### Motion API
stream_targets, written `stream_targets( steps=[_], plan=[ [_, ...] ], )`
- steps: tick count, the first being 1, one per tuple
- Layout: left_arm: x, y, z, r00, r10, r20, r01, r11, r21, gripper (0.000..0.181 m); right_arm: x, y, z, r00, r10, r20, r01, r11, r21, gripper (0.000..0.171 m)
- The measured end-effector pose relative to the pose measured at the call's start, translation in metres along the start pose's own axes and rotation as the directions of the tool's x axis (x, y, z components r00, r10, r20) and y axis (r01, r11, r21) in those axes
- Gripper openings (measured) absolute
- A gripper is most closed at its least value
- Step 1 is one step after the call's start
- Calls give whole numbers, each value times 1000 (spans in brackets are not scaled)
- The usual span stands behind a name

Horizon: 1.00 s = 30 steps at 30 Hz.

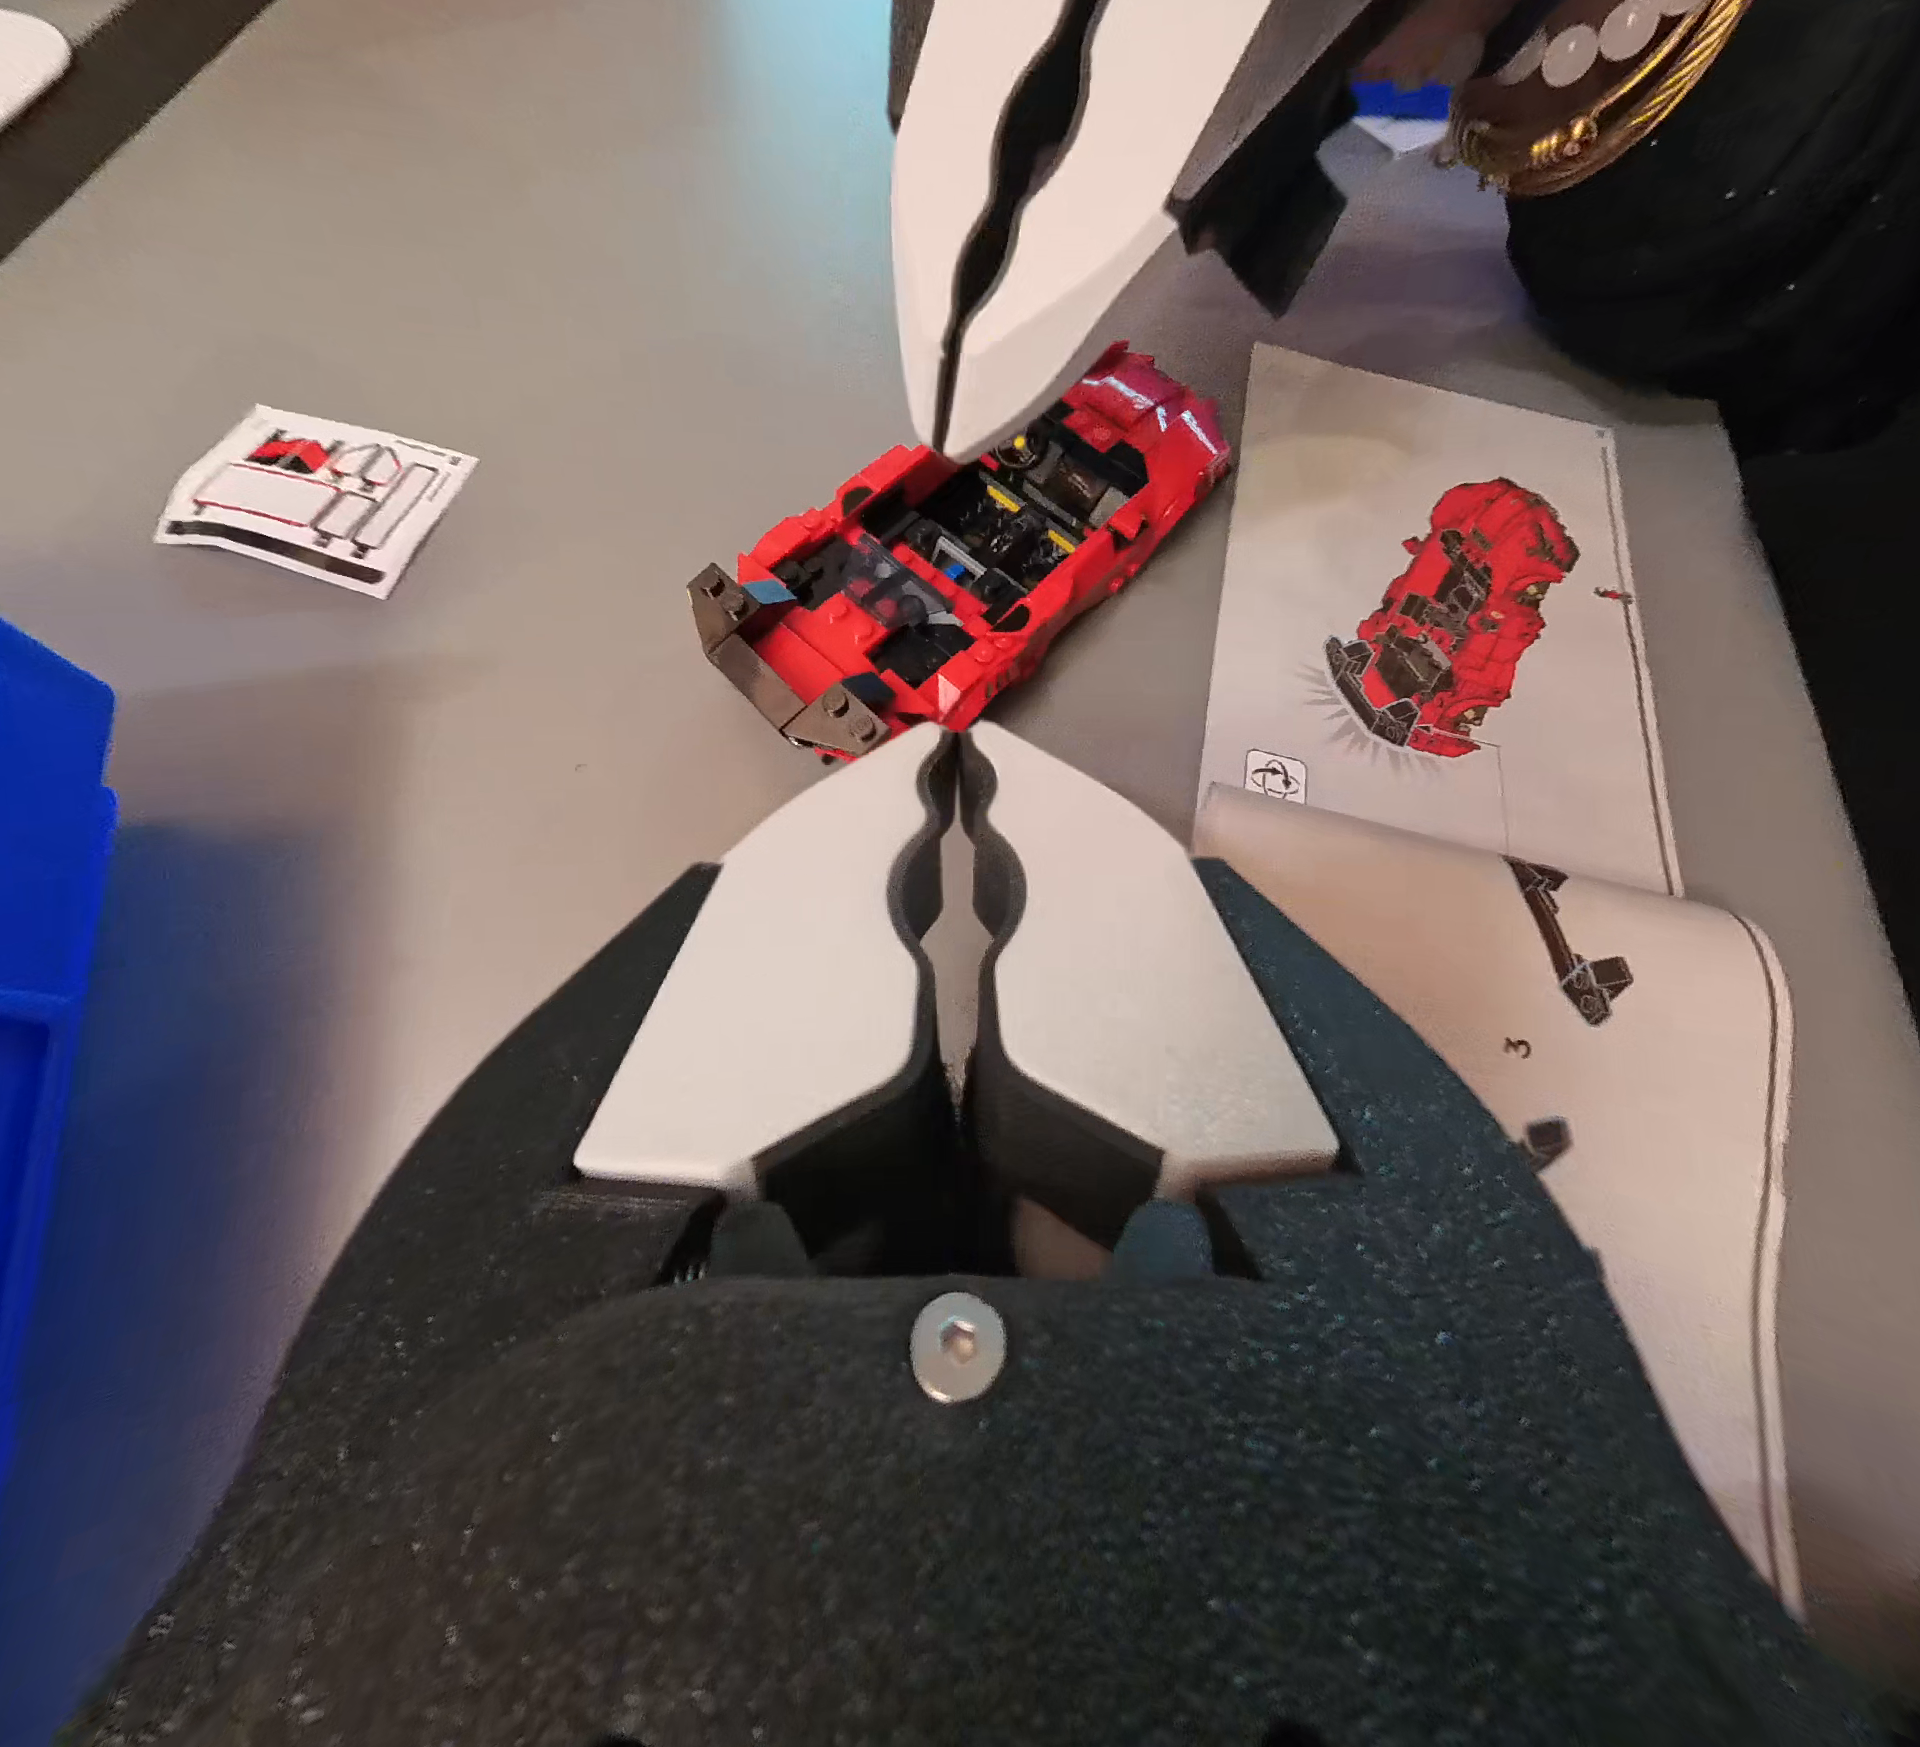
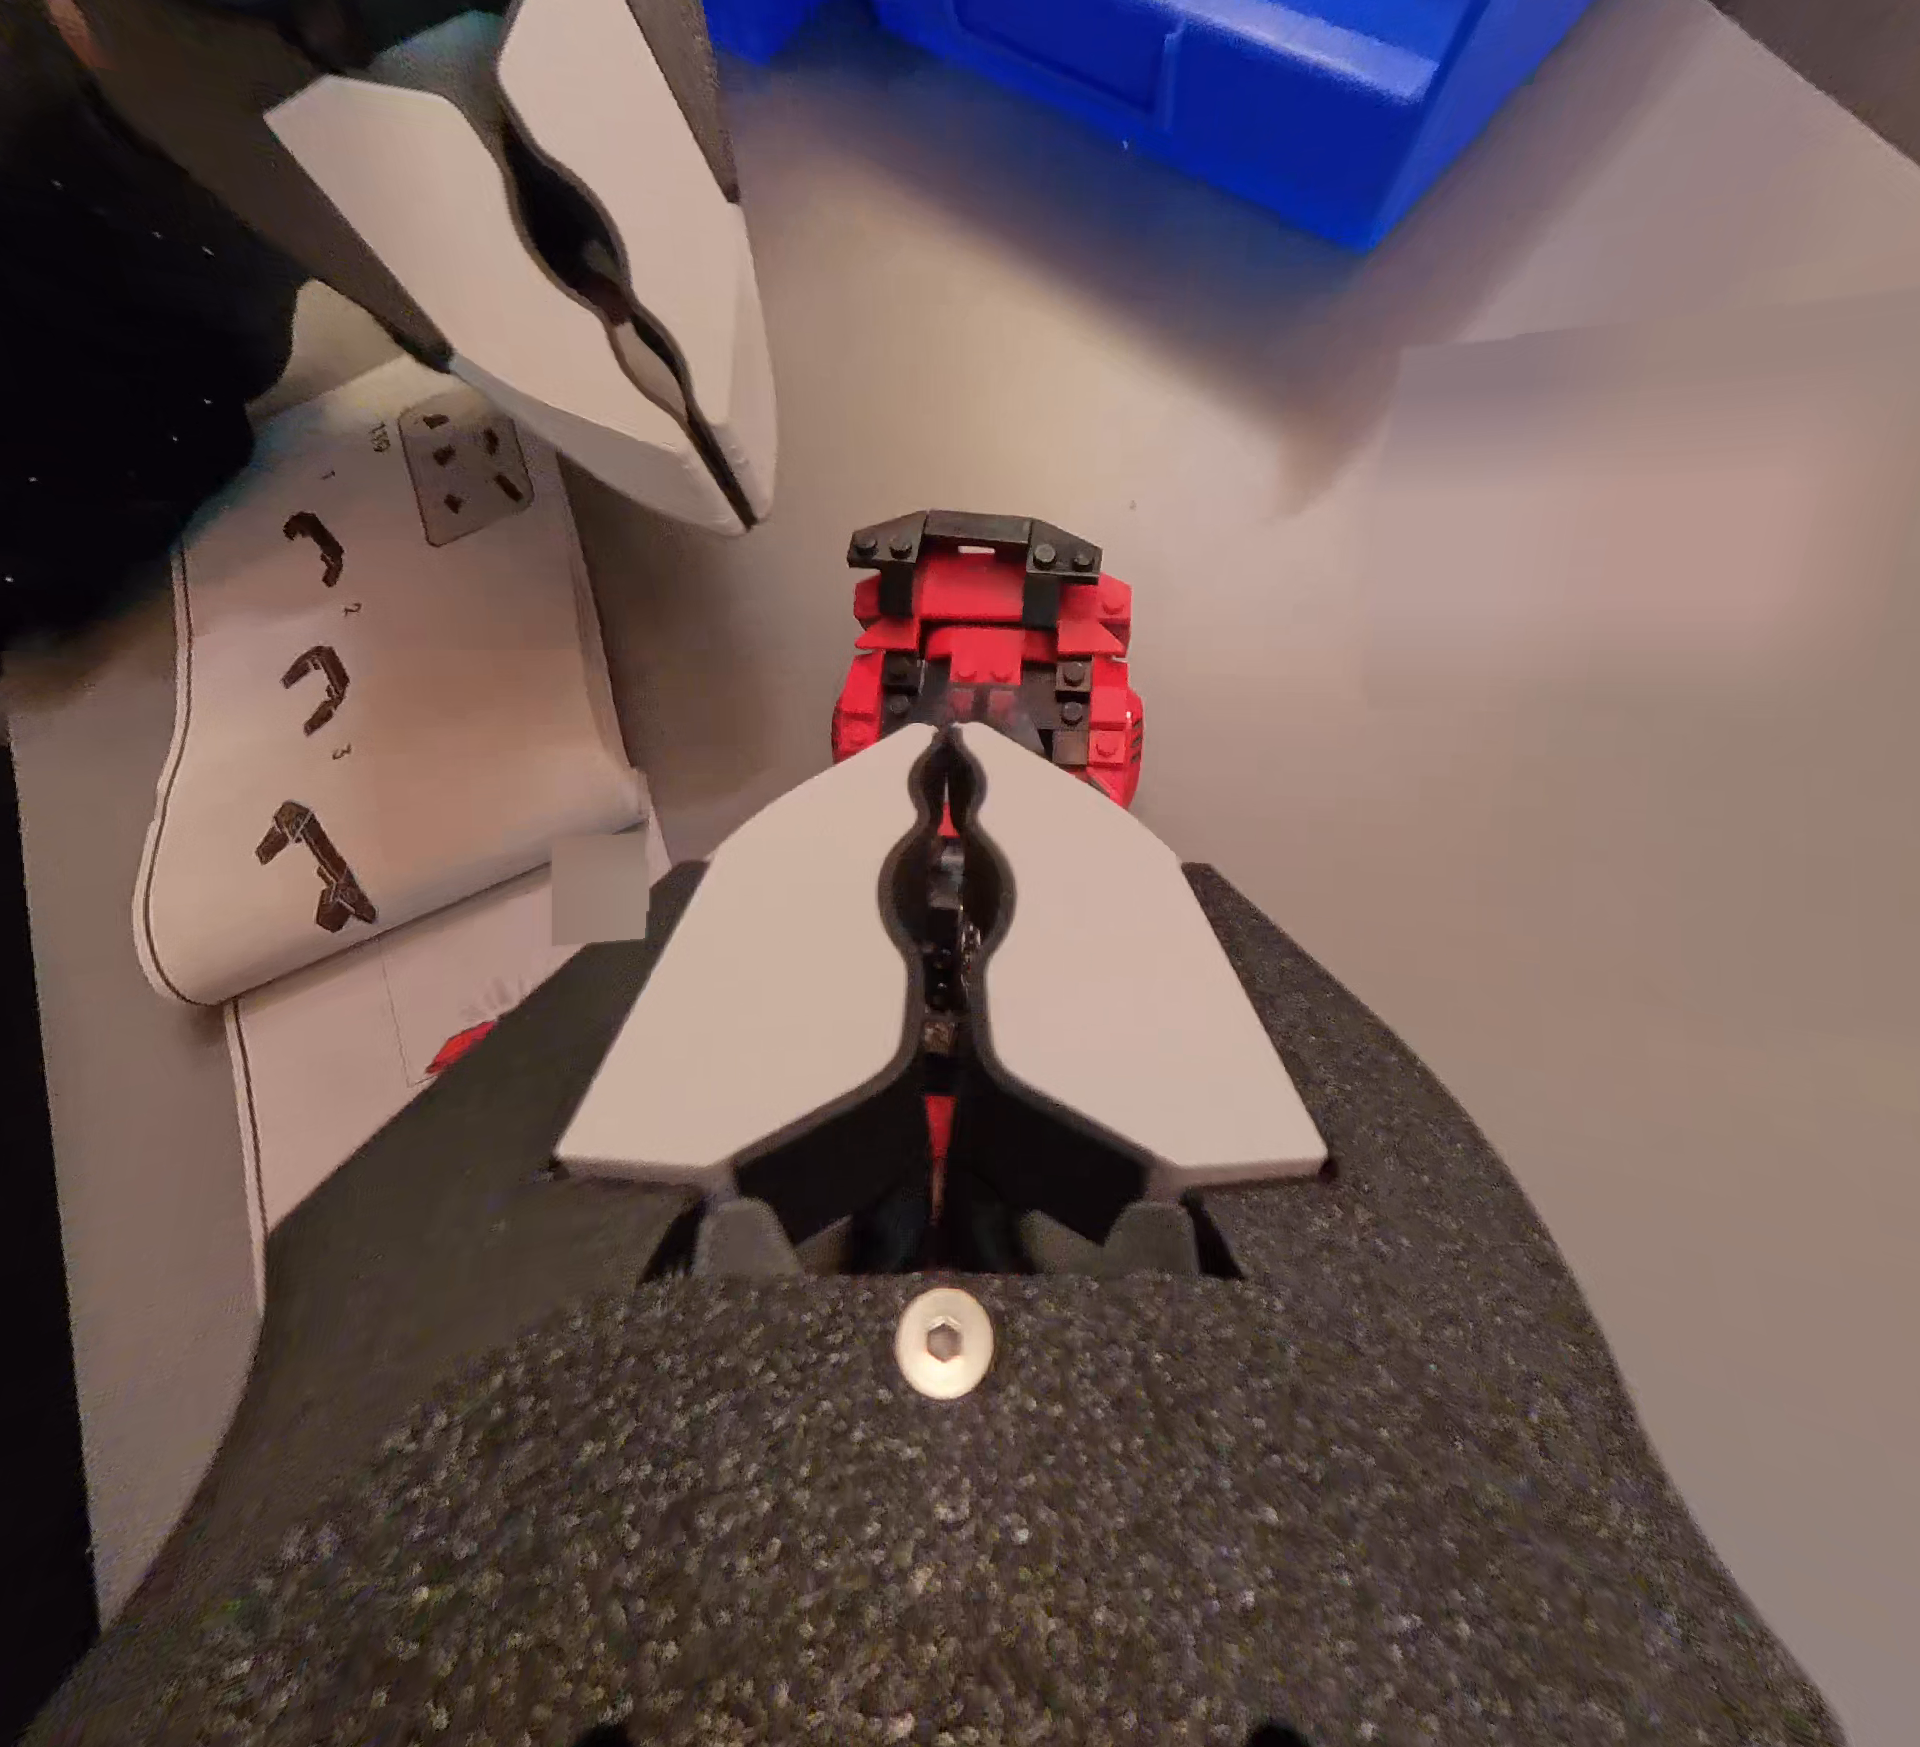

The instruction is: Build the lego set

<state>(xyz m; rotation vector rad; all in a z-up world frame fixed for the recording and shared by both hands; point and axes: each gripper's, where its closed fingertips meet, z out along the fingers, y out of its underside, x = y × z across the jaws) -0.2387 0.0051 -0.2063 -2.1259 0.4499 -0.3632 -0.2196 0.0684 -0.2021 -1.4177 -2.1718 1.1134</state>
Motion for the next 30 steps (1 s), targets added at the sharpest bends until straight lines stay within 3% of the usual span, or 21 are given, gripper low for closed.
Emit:
stream_targets(
  steps=[5,6,8,9,11,14,15,16,17,18,21,30],
  plan=[
    [1,-5,-3,1000,16,7,-16,1000,23,0,1,4,-2,999,-46,-23,45,999,-12,0],
    [2,-5,-3,1000,11,-6,-10,1000,25,8,-2,1,-2,998,-60,-15,60,998,1,10],
    [4,-8,-1,1000,2,-21,-1,999,40,54,-2,-3,-1,997,-71,-33,71,997,7,60],
    [2,-10,0,1000,-3,-8,3,999,49,74,-2,-3,-1,995,-87,-49,87,996,-1,73],
    [2,-12,0,1000,-3,0,3,998,60,84,-2,-3,0,989,-132,-72,131,991,-20,79],
    [2,-14,0,1000,8,7,-9,998,67,83,-2,-3,1,983,-154,-99,151,988,-43,82],
    [2,-13,-1,1000,16,6,-16,998,64,64,-3,-3,0,982,-158,-107,154,987,-46,81],
    [5,-11,-3,999,37,-10,-36,998,54,8,-3,-3,0,979,-169,-114,165,985,-47,72],
    [6,-8,-2,998,62,-14,-61,997,41,0,-4,-2,-2,974,-197,-112,193,980,-48,33],
    [3,-7,-2,997,82,13,-82,996,31,0,-5,-2,-3,966,-230,-116,227,973,-41,0],
    [1,-11,-5,995,90,41,-92,995,45,0,1,-4,-7,956,-240,-168,239,971,-26,0],
    [6,-13,-5,996,88,3,-88,994,60,2,-6,2,-1,954,-274,-123,270,961,-52,0]
  ],
)
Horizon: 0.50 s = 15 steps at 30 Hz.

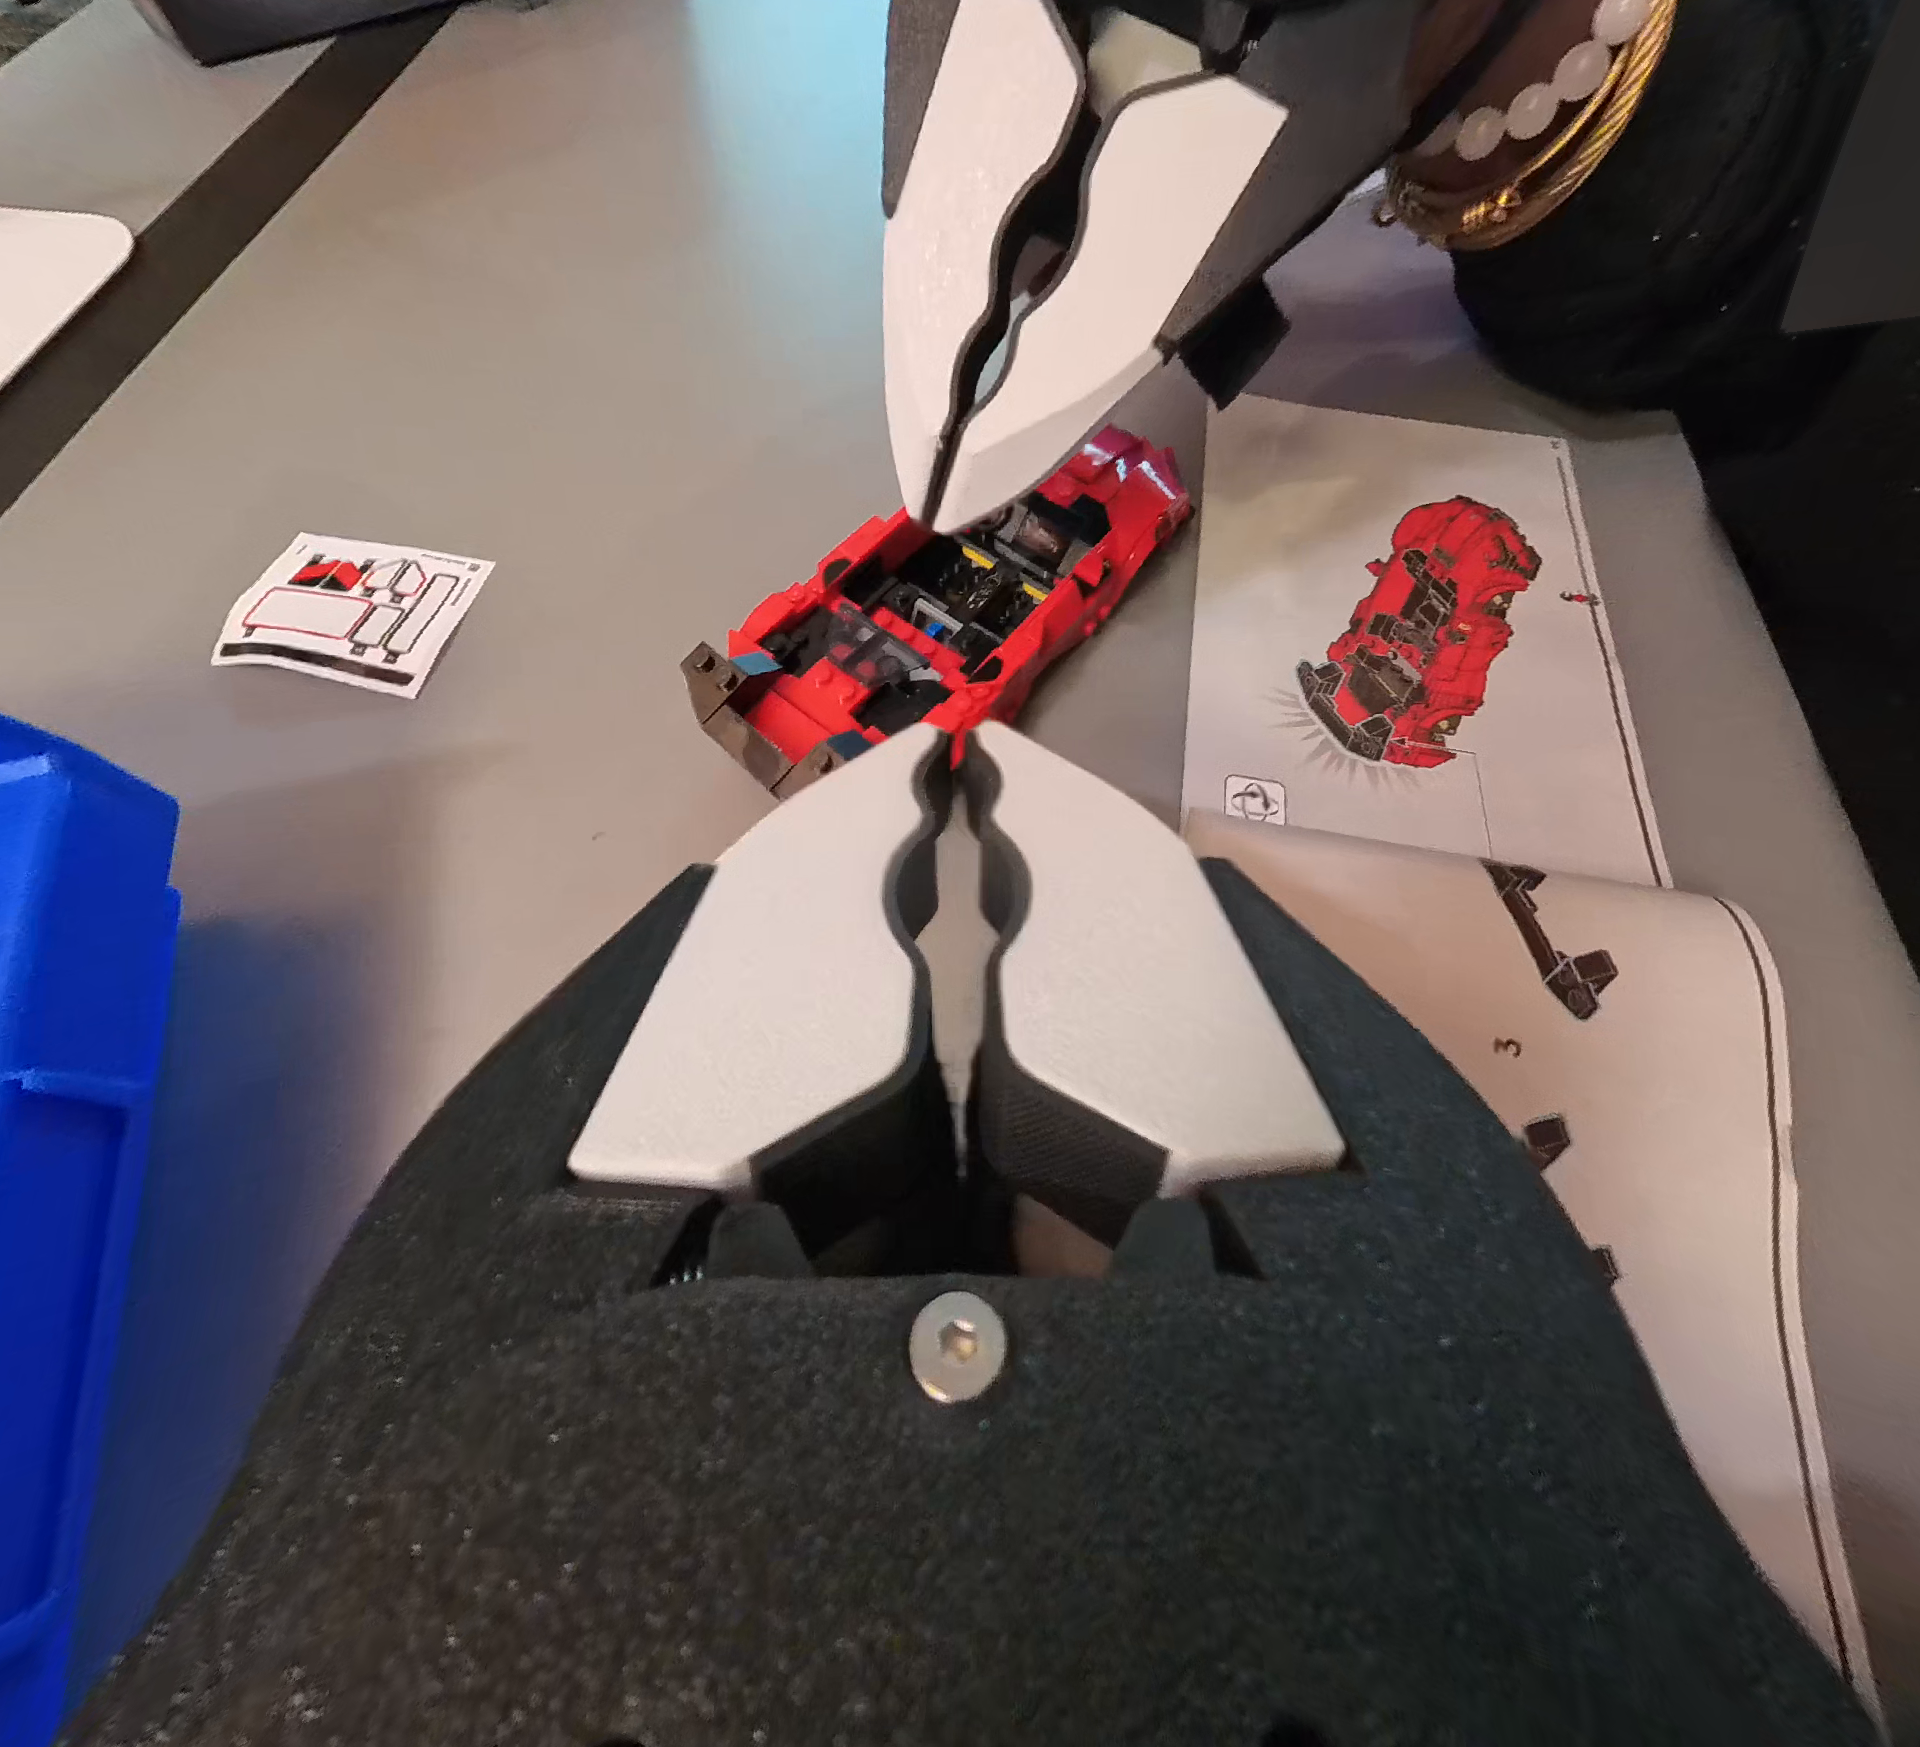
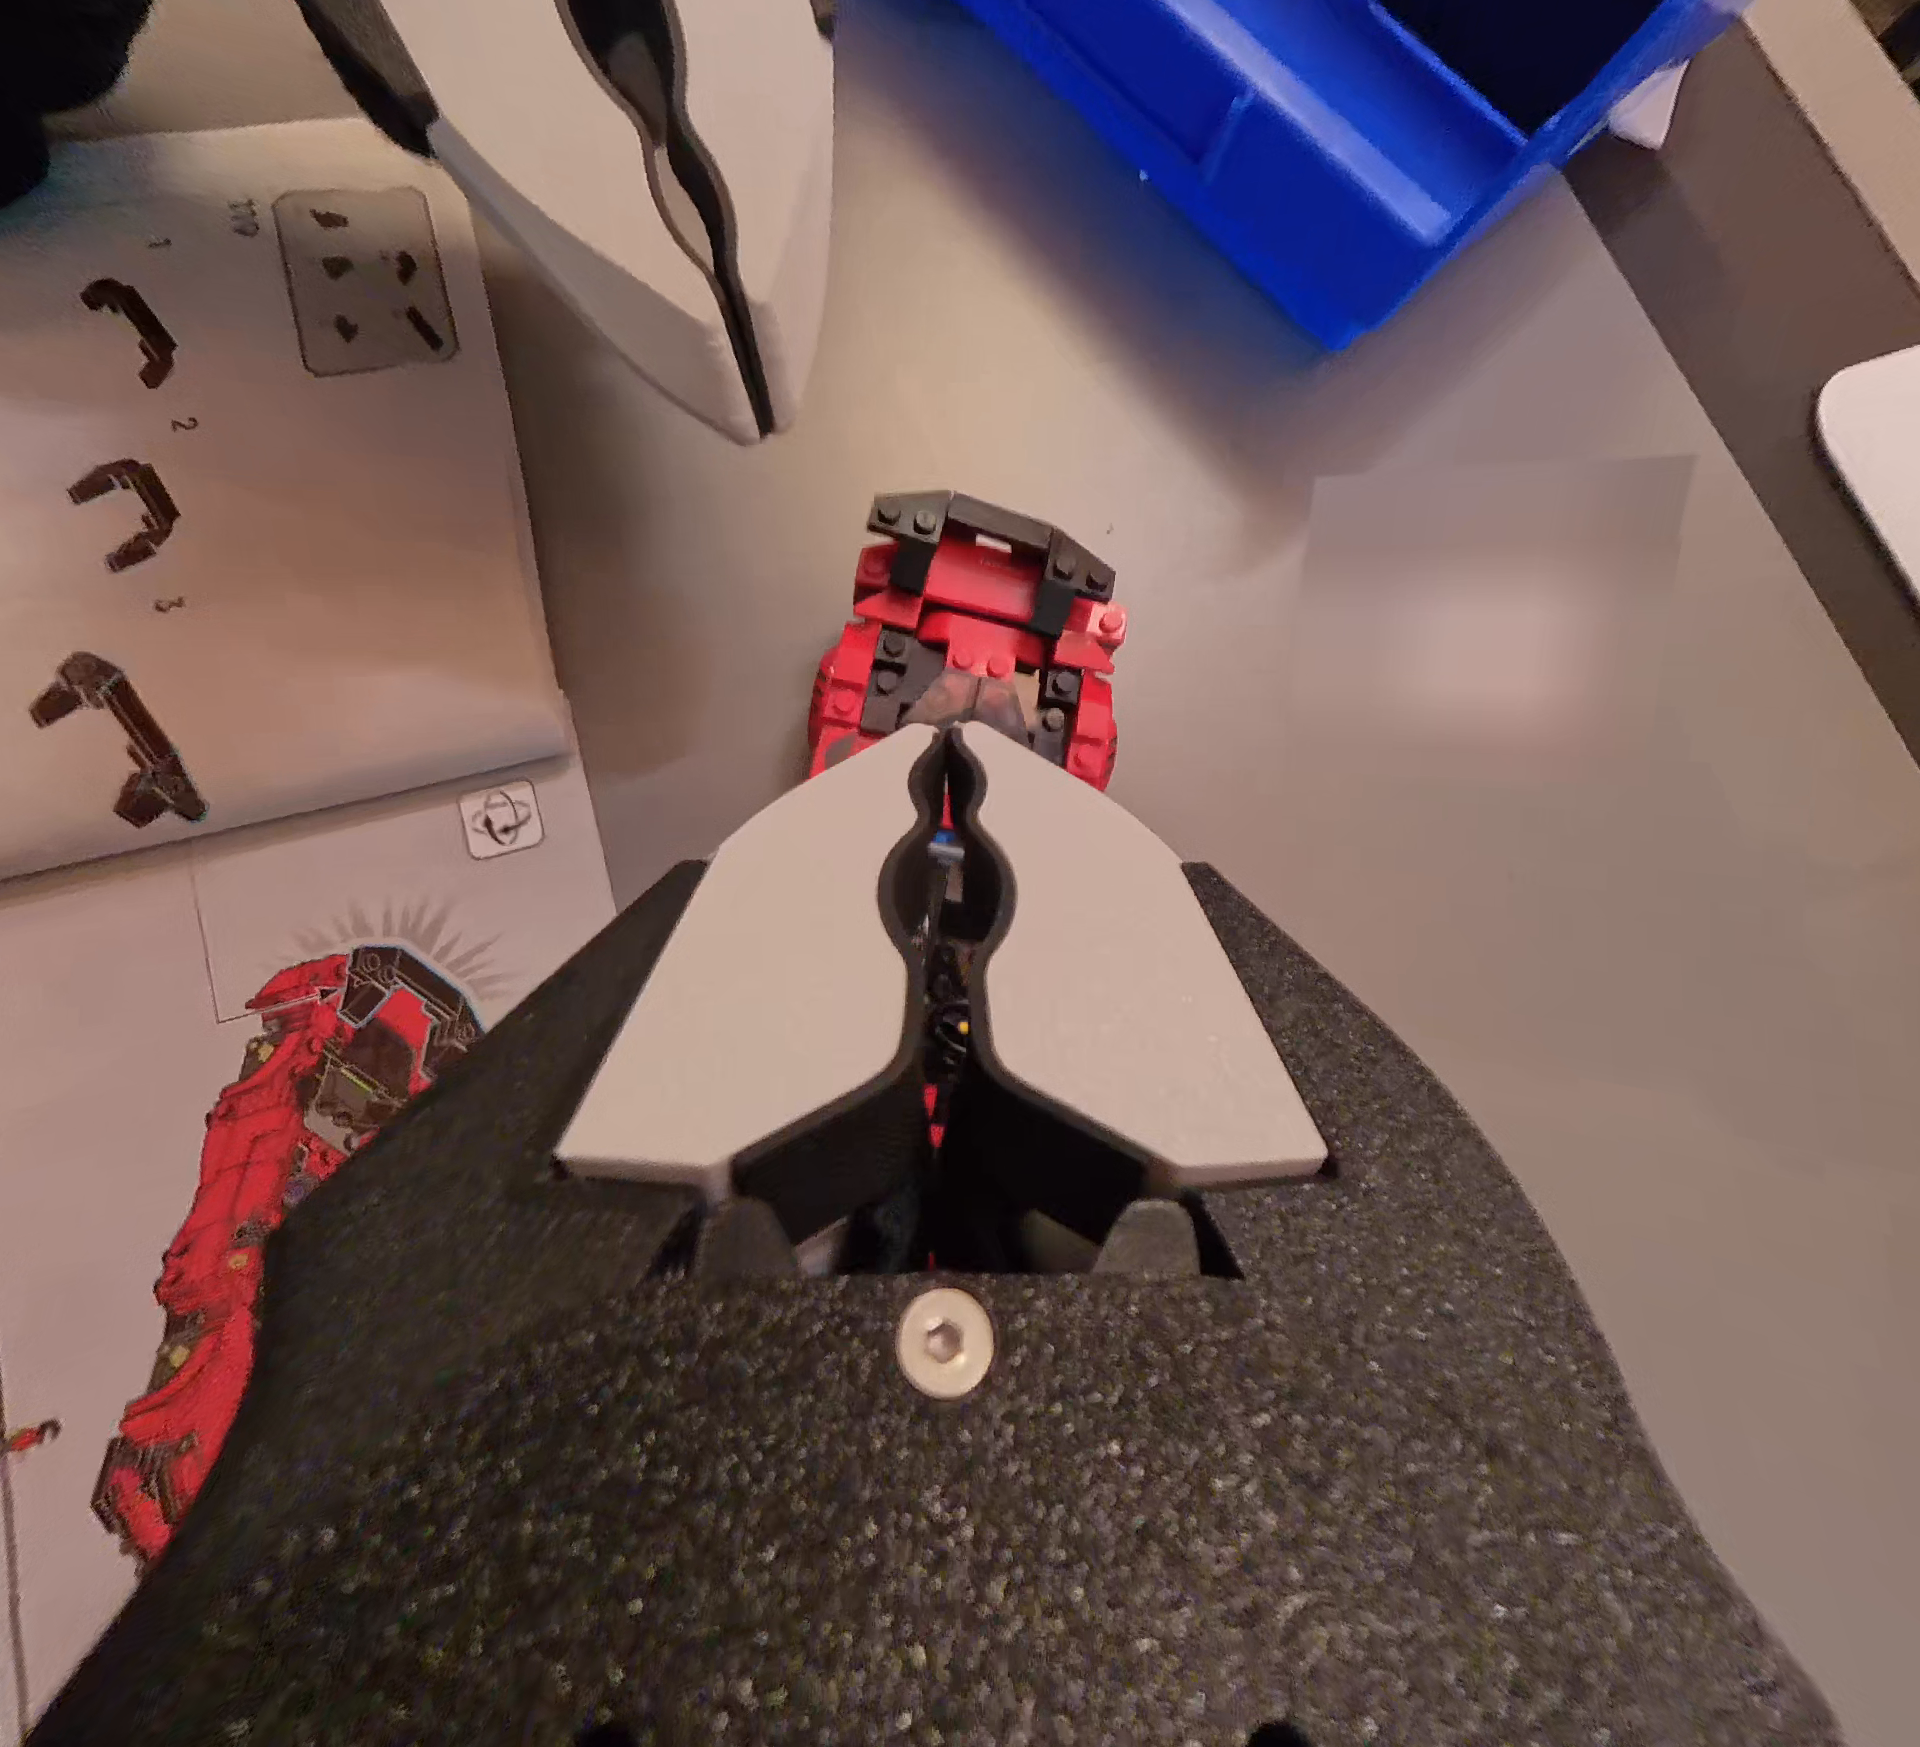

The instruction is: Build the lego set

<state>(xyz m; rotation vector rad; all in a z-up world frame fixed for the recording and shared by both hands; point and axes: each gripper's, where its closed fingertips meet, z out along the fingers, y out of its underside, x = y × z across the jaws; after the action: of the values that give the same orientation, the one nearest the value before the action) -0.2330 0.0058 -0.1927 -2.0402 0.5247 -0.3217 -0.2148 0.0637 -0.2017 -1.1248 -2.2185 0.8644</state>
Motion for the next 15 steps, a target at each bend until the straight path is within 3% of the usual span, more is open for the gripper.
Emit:
stream_targets(
  steps=[2,6,7,8,9,15],
  plan=[
    [1,-5,-1,1000,5,-1,-5,1000,29,22,0,-11,-4,1000,3,-10,-2,998,56,5],
    [-2,-13,-1,1000,-3,31,1,998,66,57,3,-21,-11,999,32,-44,-28,996,84,35],
    [-5,-11,-1,999,-9,49,7,999,53,51,5,-18,-10,998,40,-53,-36,997,66,40],
    [-6,-7,-1,998,-9,55,7,1000,29,6,7,-14,-9,997,42,-65,-39,998,44,27],
    [-7,-3,-1,998,-6,61,6,1000,2,0,7,-10,-8,997,35,-68,-33,999,27,0],
    [-11,7,2,997,-21,79,26,998,-58,6,13,2,-2,993,63,-96,-66,998,-22,0]
  ],
)
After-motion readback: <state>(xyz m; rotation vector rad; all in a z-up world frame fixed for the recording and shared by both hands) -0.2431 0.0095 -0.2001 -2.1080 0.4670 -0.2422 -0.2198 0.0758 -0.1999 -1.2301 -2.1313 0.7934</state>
